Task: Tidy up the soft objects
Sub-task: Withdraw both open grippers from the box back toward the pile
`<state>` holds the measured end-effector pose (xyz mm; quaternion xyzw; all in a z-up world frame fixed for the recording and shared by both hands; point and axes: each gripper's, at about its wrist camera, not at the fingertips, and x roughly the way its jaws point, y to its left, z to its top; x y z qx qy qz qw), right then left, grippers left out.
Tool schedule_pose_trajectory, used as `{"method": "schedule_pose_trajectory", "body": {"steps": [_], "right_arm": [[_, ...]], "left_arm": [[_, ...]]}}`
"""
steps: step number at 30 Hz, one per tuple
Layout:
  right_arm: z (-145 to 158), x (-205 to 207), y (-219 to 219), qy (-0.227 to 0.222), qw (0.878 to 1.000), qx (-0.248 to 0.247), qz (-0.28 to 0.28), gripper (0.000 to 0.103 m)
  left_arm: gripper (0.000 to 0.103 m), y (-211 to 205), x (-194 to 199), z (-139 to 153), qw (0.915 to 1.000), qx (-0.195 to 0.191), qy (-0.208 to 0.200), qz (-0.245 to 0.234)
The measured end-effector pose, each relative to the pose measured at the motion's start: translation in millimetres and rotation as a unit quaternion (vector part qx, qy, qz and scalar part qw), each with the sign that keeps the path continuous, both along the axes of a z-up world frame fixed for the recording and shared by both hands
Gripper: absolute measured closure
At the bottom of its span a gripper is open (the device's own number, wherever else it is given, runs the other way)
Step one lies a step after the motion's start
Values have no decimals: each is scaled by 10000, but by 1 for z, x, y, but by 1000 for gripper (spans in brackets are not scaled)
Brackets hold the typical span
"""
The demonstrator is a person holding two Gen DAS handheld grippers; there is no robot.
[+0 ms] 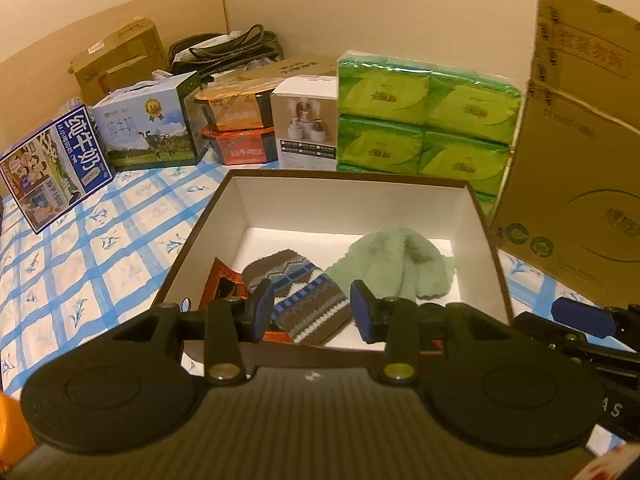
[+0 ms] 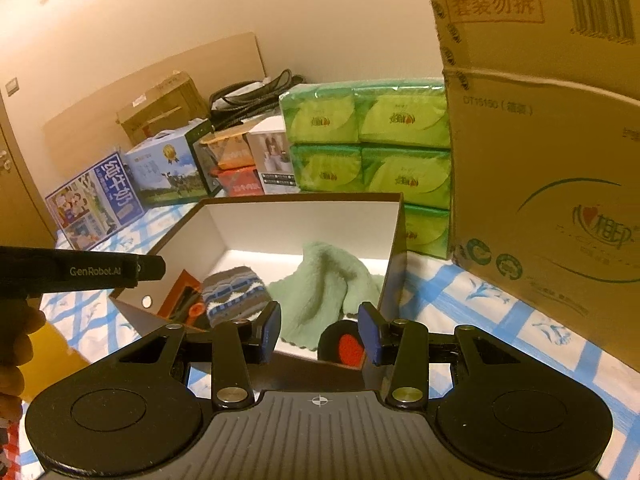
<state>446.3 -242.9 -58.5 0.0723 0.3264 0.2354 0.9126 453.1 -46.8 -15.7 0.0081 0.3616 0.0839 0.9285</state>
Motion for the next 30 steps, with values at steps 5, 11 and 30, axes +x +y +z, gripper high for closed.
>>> {"method": "schedule_pose_trajectory", "body": {"steps": [5, 11, 30], "right_arm": [[10, -22, -10, -23, 10000, 55, -47, 60], [23, -60, -21, -43, 9998, 144, -131, 60], [45, -217, -15, 128, 9978, 609, -211, 51]], "left_arm": [[64, -9, -24, 9, 9998, -92, -38, -165], [64, -18, -67, 21, 9988, -237, -101, -428], [51, 33, -253, 38, 9951, -340, -236, -899]]}}
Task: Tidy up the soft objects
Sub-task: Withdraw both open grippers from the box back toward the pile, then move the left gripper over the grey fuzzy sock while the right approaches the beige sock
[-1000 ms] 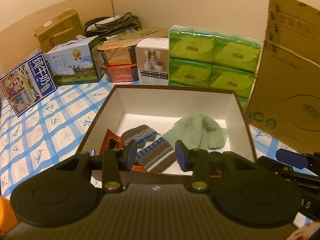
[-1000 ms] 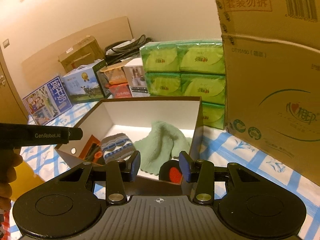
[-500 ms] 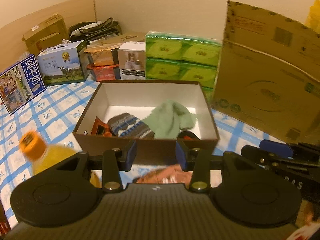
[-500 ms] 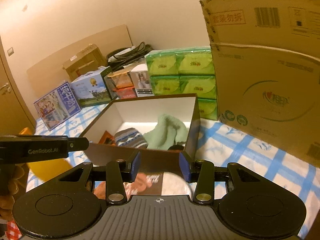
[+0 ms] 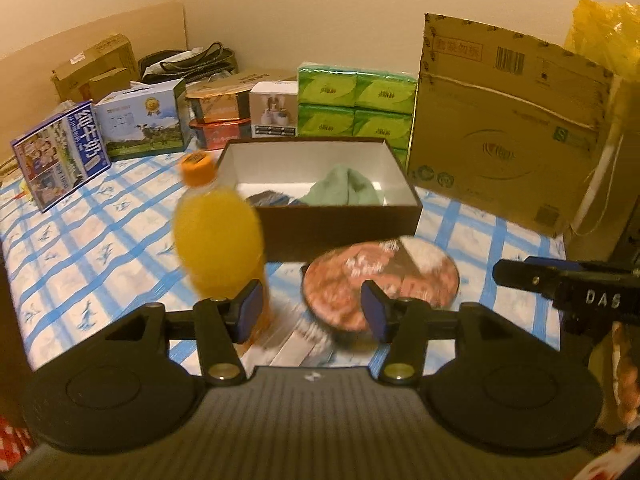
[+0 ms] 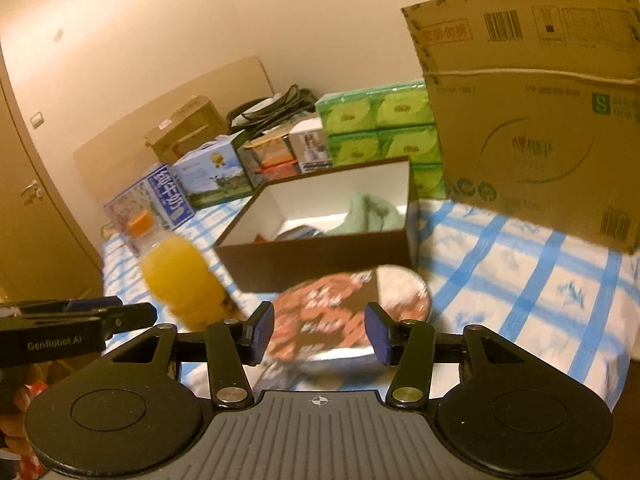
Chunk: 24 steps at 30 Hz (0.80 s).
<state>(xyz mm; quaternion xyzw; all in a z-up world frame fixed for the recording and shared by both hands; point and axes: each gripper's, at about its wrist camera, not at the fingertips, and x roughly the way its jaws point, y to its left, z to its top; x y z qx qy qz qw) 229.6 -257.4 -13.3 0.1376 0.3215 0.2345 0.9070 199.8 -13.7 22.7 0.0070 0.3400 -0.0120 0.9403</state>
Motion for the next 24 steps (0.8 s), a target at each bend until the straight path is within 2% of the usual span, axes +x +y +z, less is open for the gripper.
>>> {"method": "schedule_pose_trajectory", "body": {"steps": [6, 11, 24], "right_arm": [[0, -42, 13, 34, 9997, 109, 214, 49], [-9, -71, 25, 140, 9991, 68, 407, 49], [-55, -115, 55, 555, 9952, -145, 799, 49]], "left_arm": [[50, 31, -49, -1, 9999, -54, -21, 149], [50, 60, -82, -3, 9987, -87, -37, 505], [50, 94, -137, -34, 9967, -159, 80, 791]]}}
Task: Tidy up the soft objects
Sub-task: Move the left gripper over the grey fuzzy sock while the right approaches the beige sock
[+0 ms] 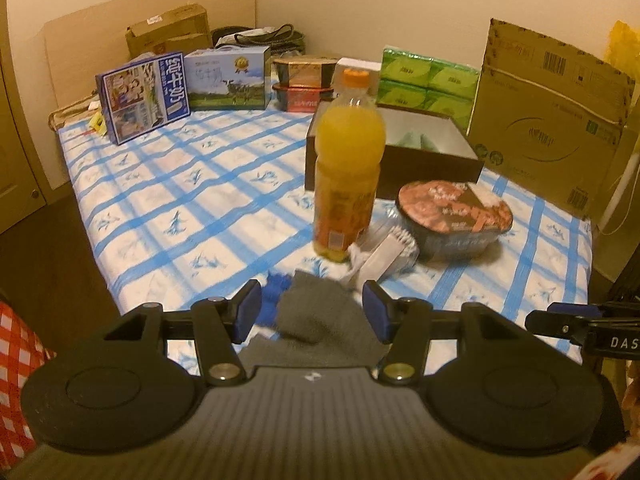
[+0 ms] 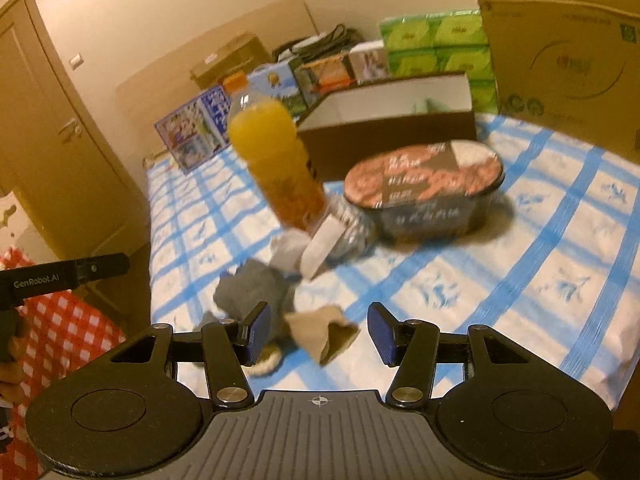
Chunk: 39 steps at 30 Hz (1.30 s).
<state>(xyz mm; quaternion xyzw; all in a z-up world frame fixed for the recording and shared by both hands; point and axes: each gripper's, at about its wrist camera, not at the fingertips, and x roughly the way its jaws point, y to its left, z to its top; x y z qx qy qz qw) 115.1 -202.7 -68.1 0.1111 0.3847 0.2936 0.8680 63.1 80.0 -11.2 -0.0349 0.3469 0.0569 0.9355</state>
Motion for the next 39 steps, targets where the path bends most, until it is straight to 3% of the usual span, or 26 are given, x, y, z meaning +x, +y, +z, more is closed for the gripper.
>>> {"method": "schedule_pose_trajectory", "body": {"steps": [16, 39], "right_arm": [[-48, -6, 27, 83, 9983, -481, 330, 49], [-89, 19, 59, -179, 9919, -1015, 746, 49]], "left_arm": [[50, 7, -19, -59, 9998, -54, 175, -43], [50, 7, 11, -110, 9986, 9, 523, -79]]}}
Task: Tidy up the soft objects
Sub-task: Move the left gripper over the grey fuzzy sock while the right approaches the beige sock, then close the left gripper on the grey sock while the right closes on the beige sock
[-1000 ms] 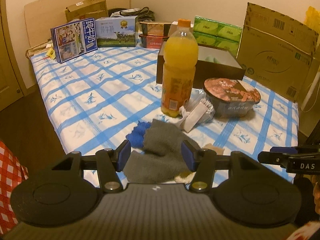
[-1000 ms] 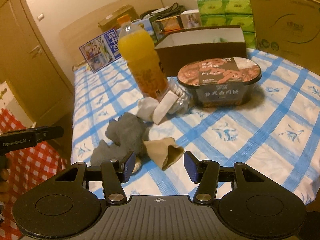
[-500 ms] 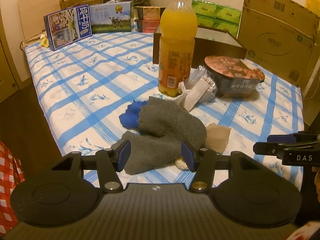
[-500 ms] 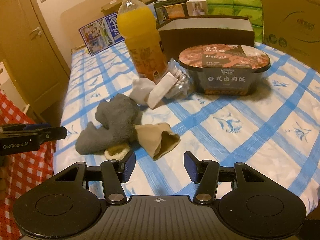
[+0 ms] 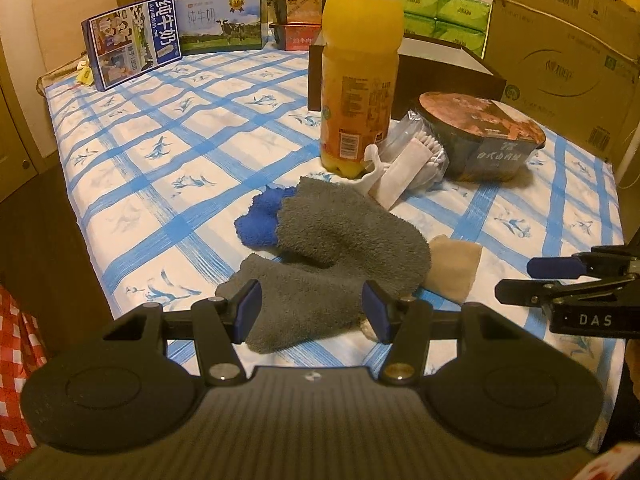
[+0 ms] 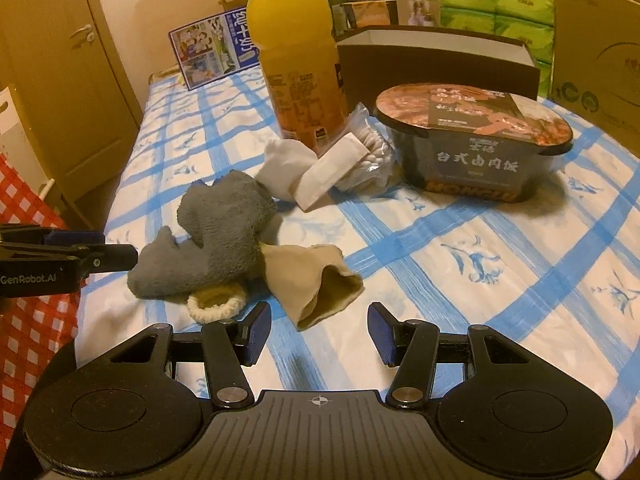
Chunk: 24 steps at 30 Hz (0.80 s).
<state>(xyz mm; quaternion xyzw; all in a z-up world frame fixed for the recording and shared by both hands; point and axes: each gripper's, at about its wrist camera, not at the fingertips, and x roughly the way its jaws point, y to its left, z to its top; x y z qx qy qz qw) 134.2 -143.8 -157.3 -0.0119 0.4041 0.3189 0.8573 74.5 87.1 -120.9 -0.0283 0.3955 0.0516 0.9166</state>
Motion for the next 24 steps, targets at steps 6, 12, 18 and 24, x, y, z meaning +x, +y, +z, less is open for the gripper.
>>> {"method": "schedule_pose_trajectory", "body": {"steps": [6, 12, 18, 24], "right_arm": [[-10, 12, 11, -121, 9998, -144, 75, 49], [-22, 27, 20, -99, 9998, -158, 56, 49], [-30, 35, 32, -115, 9997, -154, 143, 49], [-34, 35, 36, -260, 9993, -171, 221, 50]], "left_arm": [[50, 0, 8, -8, 10000, -5, 62, 12], [50, 0, 17, -14, 10000, -12, 64, -8], [50, 2, 22, -20, 10000, -45, 80, 10], [48, 1, 25, -22, 9999, -85, 76, -5]]}}
